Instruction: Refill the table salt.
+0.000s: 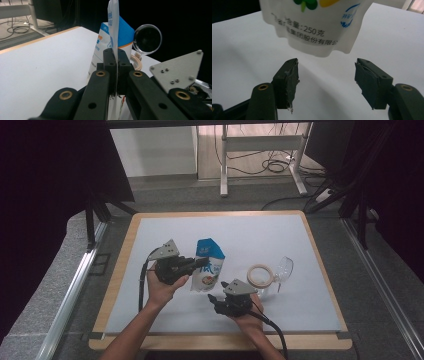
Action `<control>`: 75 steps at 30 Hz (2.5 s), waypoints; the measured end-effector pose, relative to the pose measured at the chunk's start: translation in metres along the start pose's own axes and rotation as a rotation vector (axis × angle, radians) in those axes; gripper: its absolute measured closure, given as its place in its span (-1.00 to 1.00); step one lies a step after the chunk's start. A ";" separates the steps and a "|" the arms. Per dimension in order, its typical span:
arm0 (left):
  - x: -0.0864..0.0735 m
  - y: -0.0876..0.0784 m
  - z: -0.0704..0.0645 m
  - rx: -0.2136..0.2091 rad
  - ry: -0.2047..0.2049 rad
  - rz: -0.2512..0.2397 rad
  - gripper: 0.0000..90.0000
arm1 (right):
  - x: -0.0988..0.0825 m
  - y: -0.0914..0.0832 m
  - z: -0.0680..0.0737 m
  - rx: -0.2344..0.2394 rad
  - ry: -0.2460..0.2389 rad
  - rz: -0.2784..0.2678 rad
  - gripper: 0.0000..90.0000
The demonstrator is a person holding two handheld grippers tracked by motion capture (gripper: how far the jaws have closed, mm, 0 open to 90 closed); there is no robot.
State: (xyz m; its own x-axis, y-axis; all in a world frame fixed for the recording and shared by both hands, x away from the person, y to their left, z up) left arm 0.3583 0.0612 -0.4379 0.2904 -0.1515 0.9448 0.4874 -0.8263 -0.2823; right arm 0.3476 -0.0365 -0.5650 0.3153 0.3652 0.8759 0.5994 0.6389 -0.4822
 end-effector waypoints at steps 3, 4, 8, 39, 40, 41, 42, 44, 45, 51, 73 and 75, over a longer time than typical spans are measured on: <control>0.001 0.001 -0.005 -0.012 -0.003 0.001 1.00 | 0.000 0.001 -0.002 -0.026 -0.010 -0.004 -0.19; 0.001 0.002 -0.006 -0.013 -0.001 0.004 1.00 | 0.000 0.001 -0.002 -0.033 -0.011 -0.007 -0.19; 0.001 0.006 -0.010 -0.030 -0.011 0.007 1.00 | 0.001 0.002 -0.004 -0.045 -0.017 -0.014 -0.19; 0.008 0.025 -0.015 -0.059 -0.030 0.025 1.00 | 0.005 -0.001 -0.008 -0.075 -0.117 -0.073 -0.11; 0.009 0.026 -0.016 -0.061 -0.025 0.025 1.00 | 0.005 -0.001 -0.008 -0.067 -0.110 -0.076 -0.11; 0.010 0.026 -0.017 -0.062 -0.024 0.025 1.00 | 0.005 -0.002 -0.009 -0.057 -0.106 -0.079 -0.12; 0.010 0.027 -0.017 -0.065 -0.023 0.023 1.00 | 0.004 -0.003 -0.010 -0.051 -0.101 -0.076 -0.15; 0.011 0.028 -0.019 -0.069 -0.022 0.023 1.00 | 0.004 -0.004 -0.010 -0.035 -0.089 -0.078 -0.19; 0.012 0.028 -0.020 -0.070 -0.021 0.021 1.00 | 0.004 -0.004 -0.010 -0.033 -0.088 -0.075 -0.21; 0.011 0.034 -0.021 -0.074 -0.020 0.030 1.00 | 0.005 -0.003 -0.009 -0.028 -0.098 -0.079 -0.26; 0.014 0.054 -0.022 -0.100 -0.017 0.064 1.00 | 0.000 -0.008 -0.011 -0.044 -0.036 -0.085 -0.25; 0.013 0.055 -0.024 -0.101 -0.015 0.064 1.00 | -0.001 -0.007 -0.011 -0.058 -0.051 -0.080 -0.25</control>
State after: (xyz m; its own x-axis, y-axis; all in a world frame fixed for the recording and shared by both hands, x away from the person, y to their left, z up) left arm 0.3694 0.0007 -0.4368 0.3312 -0.1977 0.9226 0.3819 -0.8660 -0.3227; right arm 0.3513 -0.0492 -0.5626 0.2281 0.3497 0.9087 0.6628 0.6278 -0.4080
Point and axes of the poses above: each handheld gripper's, and its own axes: y roughly forward along the jaws, x roughly out of its top, z roughly to its left, the point moved 9 cm from there along y, roughly forward along the jaws, and after that the axes turned 1 degree about y, right-handed, at the moved point
